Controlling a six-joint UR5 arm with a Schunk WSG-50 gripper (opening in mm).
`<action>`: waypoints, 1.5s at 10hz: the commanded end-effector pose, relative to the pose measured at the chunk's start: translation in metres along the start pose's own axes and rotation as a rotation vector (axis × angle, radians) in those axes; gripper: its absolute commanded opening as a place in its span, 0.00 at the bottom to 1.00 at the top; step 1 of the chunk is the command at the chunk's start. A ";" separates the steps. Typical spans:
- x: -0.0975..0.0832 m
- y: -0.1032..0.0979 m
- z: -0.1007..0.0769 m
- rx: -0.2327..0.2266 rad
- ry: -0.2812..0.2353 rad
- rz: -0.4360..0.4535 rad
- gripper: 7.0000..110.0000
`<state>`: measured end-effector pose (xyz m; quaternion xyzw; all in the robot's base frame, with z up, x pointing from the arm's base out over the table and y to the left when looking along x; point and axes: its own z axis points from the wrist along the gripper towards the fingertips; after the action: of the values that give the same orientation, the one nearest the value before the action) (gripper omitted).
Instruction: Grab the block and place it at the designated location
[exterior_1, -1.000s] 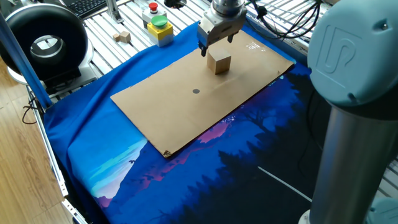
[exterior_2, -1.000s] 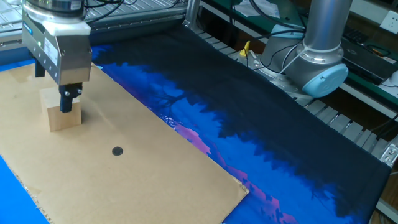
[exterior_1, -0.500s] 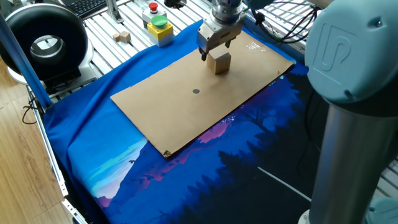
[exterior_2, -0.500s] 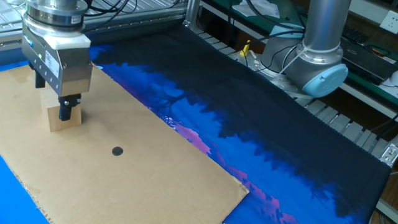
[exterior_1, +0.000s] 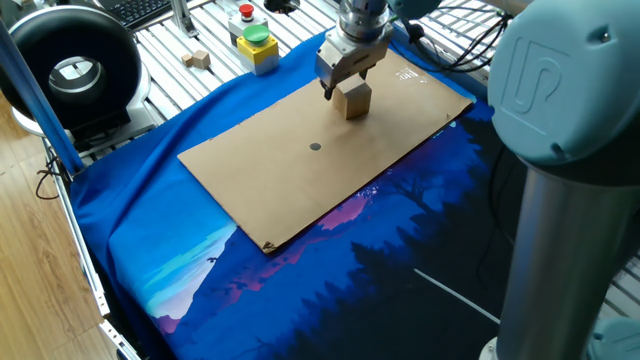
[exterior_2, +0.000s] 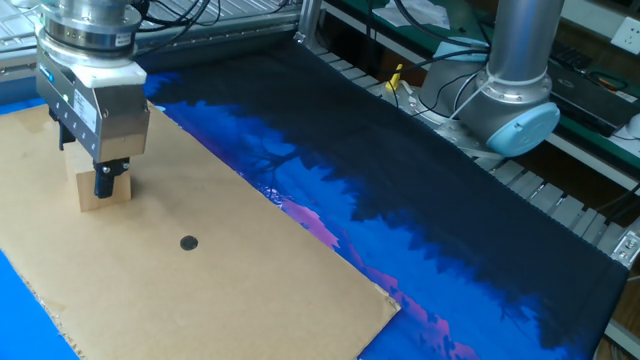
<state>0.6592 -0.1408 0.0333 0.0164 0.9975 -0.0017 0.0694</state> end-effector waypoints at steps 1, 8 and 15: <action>-0.001 0.001 0.004 -0.010 -0.005 0.006 0.79; 0.002 0.001 0.007 -0.008 0.010 -0.010 0.57; 0.022 0.008 0.005 -0.023 0.029 -0.031 0.36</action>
<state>0.6491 -0.1396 0.0231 -0.0058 0.9984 -0.0055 0.0567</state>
